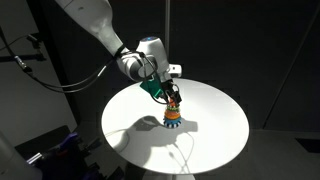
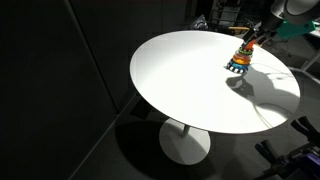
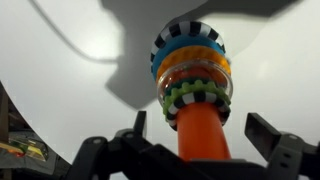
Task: Put the black and white ring on the table
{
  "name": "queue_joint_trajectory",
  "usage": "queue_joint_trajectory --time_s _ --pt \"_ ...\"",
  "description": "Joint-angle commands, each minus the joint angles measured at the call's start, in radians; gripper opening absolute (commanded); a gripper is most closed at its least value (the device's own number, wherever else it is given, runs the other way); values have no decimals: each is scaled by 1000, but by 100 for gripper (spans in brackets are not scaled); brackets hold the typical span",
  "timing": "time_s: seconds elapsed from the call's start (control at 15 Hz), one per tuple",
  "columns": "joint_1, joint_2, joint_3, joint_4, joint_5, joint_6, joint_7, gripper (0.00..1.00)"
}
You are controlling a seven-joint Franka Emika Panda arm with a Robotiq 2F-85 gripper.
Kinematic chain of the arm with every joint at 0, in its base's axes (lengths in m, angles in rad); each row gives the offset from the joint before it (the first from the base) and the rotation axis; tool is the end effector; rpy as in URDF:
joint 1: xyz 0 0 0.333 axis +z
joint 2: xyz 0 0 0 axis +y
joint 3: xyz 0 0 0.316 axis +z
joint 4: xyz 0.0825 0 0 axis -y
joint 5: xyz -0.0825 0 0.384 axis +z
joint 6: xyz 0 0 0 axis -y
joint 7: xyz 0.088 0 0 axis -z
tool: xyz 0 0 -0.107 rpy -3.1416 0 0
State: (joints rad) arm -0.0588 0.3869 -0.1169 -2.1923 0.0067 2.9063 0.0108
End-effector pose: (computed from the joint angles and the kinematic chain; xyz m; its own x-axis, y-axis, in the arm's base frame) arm 0.5792 -0.1022 0.2421 0.9324 -0.1604 0.3239 -0.1819 -0.9826 0.0369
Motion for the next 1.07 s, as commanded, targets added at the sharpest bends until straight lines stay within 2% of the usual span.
queue_joint_trajectory --time_s 0.0,1.0 --pt "16 7 -19 -9 -22 34 32 100" --pt "29 52 -23 -12 -12 120 29 100"
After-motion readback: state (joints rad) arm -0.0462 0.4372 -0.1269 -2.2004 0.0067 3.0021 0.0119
